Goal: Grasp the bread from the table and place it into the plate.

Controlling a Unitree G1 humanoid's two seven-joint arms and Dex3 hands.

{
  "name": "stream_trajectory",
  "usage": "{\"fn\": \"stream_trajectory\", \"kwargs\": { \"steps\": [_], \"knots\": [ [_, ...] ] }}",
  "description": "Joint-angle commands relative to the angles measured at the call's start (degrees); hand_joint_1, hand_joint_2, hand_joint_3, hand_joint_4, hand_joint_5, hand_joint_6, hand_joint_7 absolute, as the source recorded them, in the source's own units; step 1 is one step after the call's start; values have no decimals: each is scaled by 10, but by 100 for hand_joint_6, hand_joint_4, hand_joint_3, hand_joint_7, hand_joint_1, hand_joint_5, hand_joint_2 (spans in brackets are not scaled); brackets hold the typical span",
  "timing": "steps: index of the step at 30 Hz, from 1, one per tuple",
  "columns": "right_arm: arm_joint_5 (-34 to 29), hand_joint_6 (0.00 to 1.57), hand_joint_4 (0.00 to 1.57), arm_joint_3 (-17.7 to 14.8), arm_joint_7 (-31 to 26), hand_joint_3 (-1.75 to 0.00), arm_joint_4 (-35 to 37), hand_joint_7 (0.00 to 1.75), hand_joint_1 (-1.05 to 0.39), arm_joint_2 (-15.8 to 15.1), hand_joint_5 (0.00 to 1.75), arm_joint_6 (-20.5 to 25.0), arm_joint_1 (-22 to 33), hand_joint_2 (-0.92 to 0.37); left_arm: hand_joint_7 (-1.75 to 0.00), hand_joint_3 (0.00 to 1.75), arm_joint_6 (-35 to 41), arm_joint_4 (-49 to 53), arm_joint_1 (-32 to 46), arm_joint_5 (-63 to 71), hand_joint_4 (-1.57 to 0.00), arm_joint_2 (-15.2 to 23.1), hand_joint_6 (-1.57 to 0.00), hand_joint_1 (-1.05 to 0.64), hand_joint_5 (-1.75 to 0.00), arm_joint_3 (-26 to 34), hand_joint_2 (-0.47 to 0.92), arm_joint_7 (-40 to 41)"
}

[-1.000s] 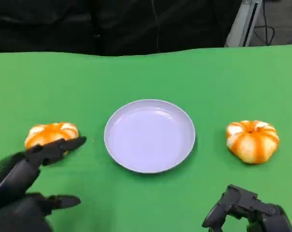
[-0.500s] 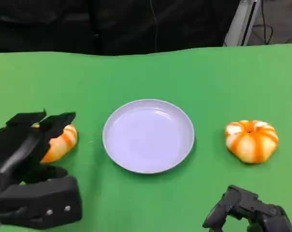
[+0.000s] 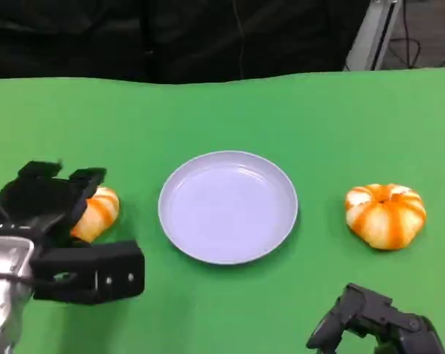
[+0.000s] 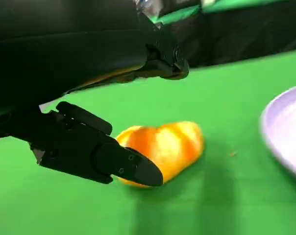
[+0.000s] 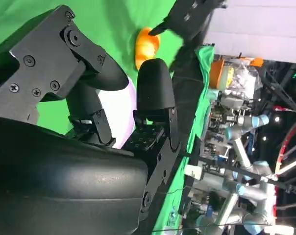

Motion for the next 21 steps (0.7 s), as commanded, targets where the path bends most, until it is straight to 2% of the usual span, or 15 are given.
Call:
{"fn": "stream_trajectory", "kwargs": {
  "steps": [1, 6, 9, 14, 16, 19, 20, 21],
  "knots": [
    [-2, 78, 71, -2, -5, -137, -5, 137, -8, 0, 165, -5, -1, -32, 0, 0, 2, 63, -39, -1, -7, 0, -25, -47, -32, -25, 88, 27],
    [-2, 78, 72, -2, -6, -138, -5, 137, -8, -1, 165, -5, -1, -31, 0, 0, 3, 74, -47, -10, -7, 4, -25, -47, -31, -36, 88, 37],
    [-4, 78, 72, 1, -6, -139, -8, 137, -7, -1, 165, -7, 4, -31, -1, 0, 1, 226, -111, -7, -13, -32, -28, -52, -31, -72, 88, 46],
    [-5, 78, 72, 3, -8, -139, -10, 136, -7, -2, 165, -12, 8, -31, -1, 0, -28, 339, -152, -21, -22, -50, -32, -48, -24, -100, 90, 88],
    [-5, 79, 72, 4, -8, -139, -11, 137, -8, -2, 165, -13, 10, -31, -2, 0, -44, 365, -159, -36, -37, -53, -41, -35, -19, -101, 89, 106],
    [-6, 79, 73, 5, -10, -139, -11, 137, -8, -3, 165, -15, 13, -31, -2, 0, -62, 387, -165, -52, -43, -53, -44, -32, -15, -107, 89, 120],
    [-8, 79, 73, 5, -11, -139, -11, 137, -7, -3, 165, -17, 14, -30, -3, 1, -70, 393, -166, -57, -63, -52, -61, -27, -14, -108, 91, 123],
    [-9, 79, 73, 5, -12, -139, -10, 137, -7, -3, 165, -21, 16, -30, -3, 1, -79, 400, -166, -64, -71, -51, -67, -25, -13, -108, 91, 127]
  ]
}}
